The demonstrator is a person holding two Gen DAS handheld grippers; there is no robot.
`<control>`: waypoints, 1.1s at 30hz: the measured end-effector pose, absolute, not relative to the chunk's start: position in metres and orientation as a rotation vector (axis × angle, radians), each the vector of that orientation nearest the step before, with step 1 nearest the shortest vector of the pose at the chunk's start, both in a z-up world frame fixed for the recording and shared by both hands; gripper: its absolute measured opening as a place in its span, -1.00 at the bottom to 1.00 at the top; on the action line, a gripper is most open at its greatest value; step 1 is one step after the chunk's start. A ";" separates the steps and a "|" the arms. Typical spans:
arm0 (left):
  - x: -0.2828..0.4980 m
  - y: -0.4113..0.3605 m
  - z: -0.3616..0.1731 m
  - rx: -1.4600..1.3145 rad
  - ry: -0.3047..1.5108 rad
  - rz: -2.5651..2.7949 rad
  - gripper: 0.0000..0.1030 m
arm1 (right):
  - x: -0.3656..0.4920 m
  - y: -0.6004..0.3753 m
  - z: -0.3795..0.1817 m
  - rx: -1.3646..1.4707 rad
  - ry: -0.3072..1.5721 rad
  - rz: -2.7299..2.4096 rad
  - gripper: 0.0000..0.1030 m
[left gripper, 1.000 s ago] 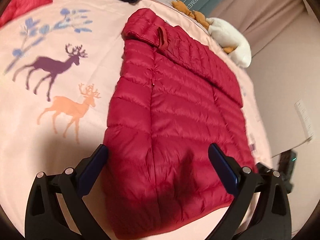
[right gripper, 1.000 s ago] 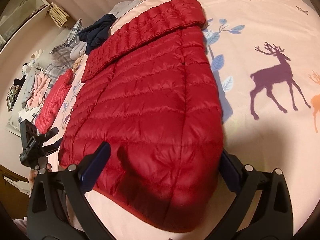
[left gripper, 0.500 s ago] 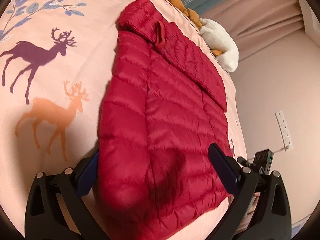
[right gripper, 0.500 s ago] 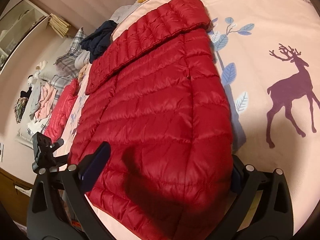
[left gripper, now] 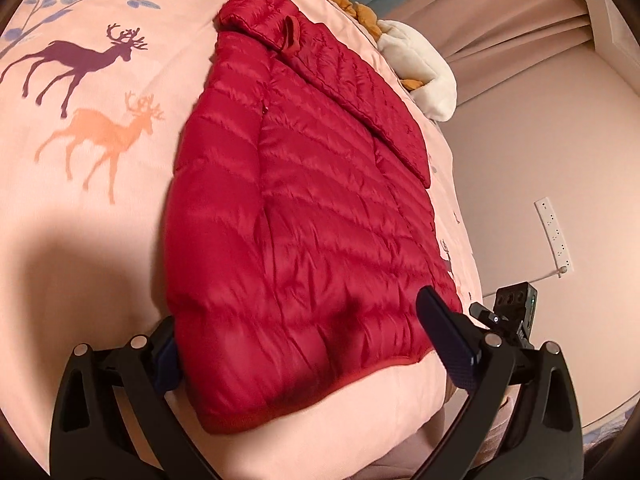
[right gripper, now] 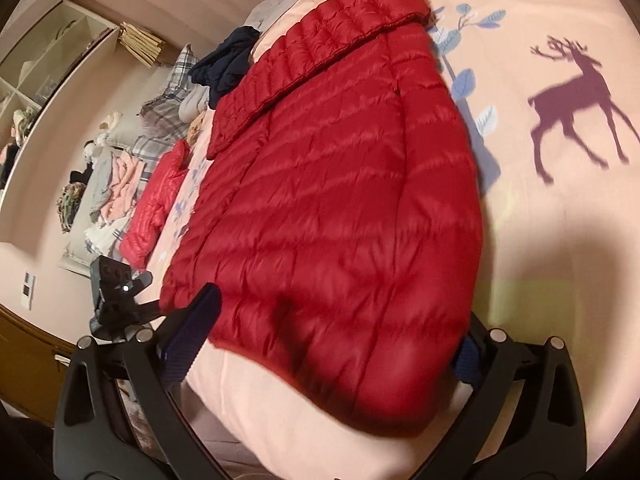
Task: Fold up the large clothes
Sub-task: 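Close the left tool on the jacket end while the right tool grasps beside it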
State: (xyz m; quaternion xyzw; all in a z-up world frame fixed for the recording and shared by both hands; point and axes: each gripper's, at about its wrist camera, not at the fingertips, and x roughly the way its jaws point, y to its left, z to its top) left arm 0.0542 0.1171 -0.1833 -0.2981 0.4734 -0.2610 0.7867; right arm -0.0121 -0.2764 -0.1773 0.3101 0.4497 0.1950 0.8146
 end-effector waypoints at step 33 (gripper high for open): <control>0.063 0.088 -0.159 -0.439 0.951 -0.322 -0.48 | 0.004 -0.256 -0.173 0.618 0.878 0.308 -0.38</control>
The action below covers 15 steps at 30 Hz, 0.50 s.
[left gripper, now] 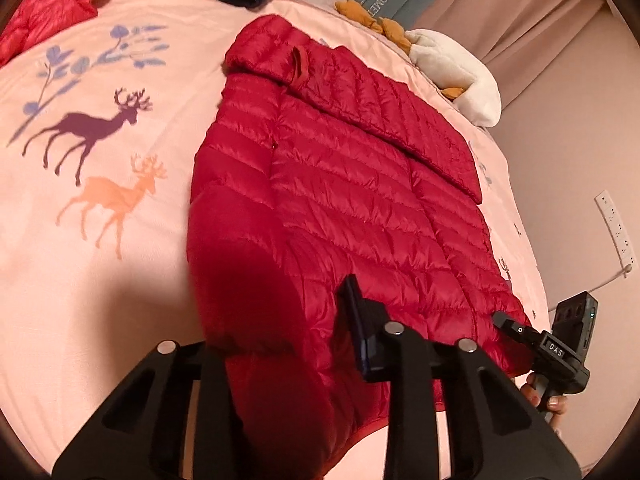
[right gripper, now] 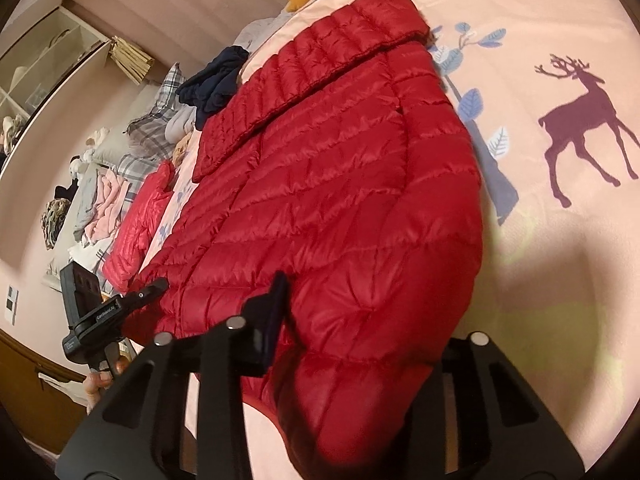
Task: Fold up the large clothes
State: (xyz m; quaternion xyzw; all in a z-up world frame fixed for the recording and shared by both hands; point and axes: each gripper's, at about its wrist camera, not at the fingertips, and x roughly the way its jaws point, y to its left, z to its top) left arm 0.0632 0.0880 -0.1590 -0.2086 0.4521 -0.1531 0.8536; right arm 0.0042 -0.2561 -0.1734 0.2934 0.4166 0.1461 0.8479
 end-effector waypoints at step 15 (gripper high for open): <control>0.051 0.078 -0.141 -0.388 0.878 -0.320 -0.76 | -0.004 -0.255 -0.156 0.597 0.789 0.333 -0.71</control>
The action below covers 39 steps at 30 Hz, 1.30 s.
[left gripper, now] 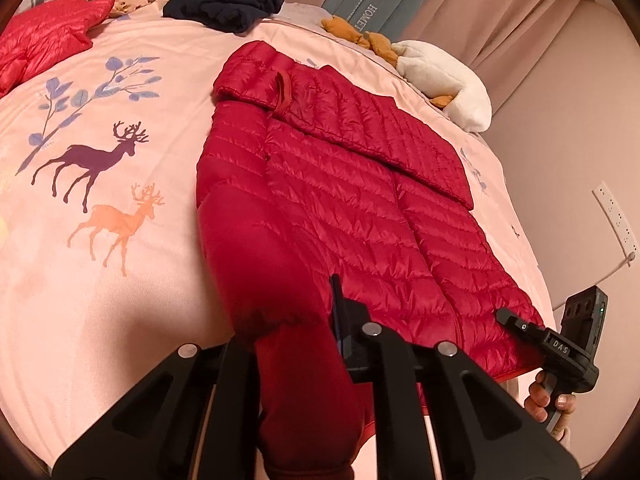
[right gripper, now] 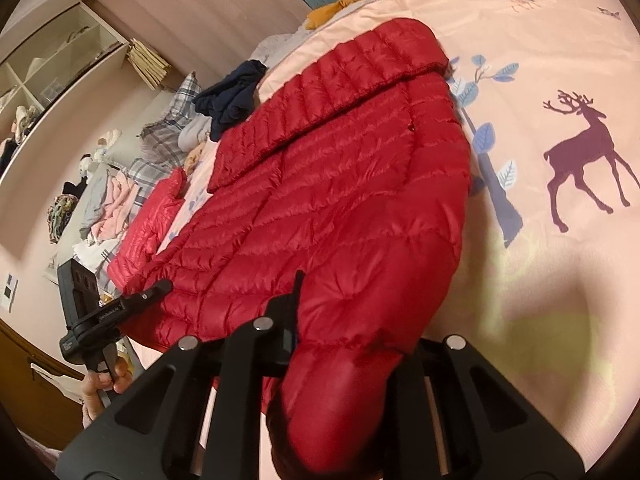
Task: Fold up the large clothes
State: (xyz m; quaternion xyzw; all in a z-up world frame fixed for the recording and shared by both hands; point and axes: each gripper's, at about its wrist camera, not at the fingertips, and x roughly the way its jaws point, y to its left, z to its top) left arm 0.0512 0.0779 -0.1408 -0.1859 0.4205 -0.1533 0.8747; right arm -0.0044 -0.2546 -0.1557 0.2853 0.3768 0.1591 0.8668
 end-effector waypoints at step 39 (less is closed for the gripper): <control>0.024 0.063 -0.106 -0.297 0.812 -0.357 -0.76 | -0.014 -0.264 -0.122 0.546 0.689 0.453 -0.73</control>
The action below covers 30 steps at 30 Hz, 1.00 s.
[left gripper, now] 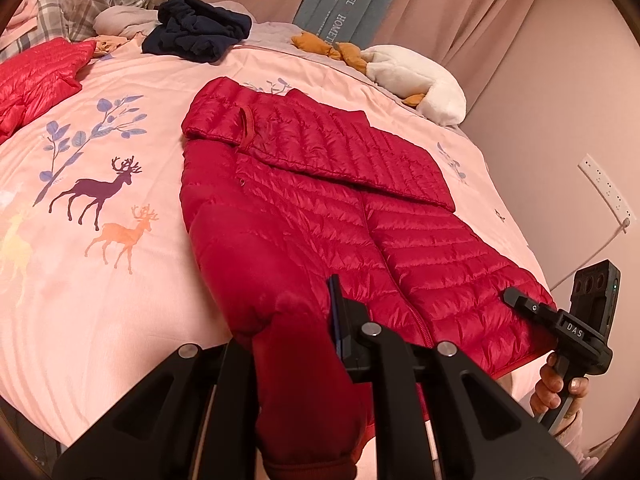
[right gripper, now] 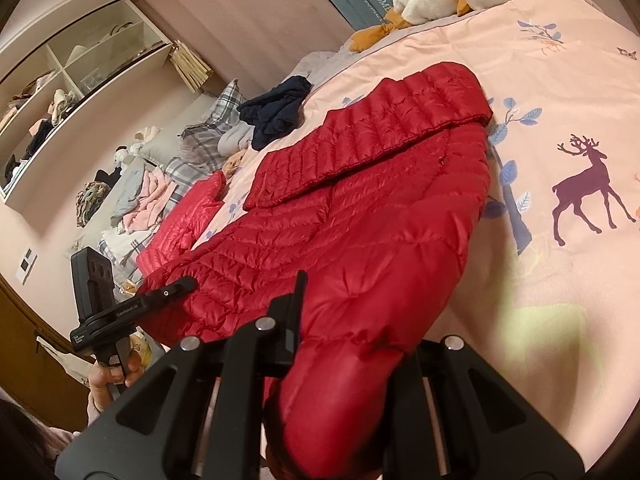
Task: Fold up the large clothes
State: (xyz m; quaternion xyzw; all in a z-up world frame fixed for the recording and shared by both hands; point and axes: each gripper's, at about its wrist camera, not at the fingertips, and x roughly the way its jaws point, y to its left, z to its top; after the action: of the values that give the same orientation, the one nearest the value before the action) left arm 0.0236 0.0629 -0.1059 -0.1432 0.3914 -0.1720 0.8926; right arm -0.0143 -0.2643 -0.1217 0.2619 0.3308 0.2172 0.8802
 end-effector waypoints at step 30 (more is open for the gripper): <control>0.001 0.066 -0.076 -0.258 0.774 -0.396 -0.76 | -0.036 -0.276 -0.091 0.495 0.605 0.551 -0.73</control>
State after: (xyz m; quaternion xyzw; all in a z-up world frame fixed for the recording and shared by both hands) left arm 0.0012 0.0658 -0.0765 -0.1245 0.3738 -0.1911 0.8990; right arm -0.0362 -0.2755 -0.0914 0.2380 0.2912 0.2653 0.8878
